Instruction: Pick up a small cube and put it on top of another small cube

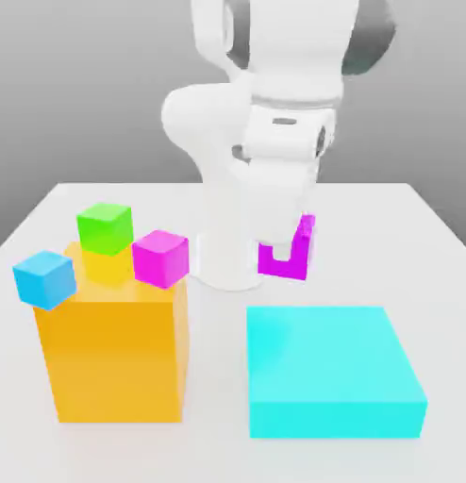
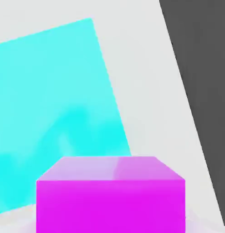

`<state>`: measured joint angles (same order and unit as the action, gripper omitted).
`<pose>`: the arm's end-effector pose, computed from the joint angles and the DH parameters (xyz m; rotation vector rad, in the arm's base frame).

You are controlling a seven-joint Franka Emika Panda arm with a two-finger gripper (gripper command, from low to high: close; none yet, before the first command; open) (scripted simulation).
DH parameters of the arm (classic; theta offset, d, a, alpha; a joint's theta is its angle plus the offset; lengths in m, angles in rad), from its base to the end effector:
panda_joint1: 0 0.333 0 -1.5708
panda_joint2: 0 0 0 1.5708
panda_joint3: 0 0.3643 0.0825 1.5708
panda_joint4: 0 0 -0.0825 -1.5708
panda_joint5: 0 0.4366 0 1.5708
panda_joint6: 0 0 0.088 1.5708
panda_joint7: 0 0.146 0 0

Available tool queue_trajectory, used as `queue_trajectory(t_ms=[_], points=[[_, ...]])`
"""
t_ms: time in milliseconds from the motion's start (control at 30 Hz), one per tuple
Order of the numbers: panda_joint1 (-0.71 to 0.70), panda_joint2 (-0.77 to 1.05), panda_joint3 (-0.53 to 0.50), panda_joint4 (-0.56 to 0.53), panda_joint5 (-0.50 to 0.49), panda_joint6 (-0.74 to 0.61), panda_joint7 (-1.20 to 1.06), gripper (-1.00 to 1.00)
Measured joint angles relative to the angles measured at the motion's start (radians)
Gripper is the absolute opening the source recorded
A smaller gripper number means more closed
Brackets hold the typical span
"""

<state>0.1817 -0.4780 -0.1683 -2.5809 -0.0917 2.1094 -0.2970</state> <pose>0.4134 0.0010 0.3957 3.0844 0.5866 0.0036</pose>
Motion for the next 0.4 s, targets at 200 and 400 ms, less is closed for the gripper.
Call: queue_trajectory(t_ms=[200,400], points=[[-0.152,-0.143,-0.082,-0.042,-0.067,-0.099,0.021,-1.00],[-0.162,-0.108,-0.103,-0.117,-0.080,0.010,0.022,1.00]])
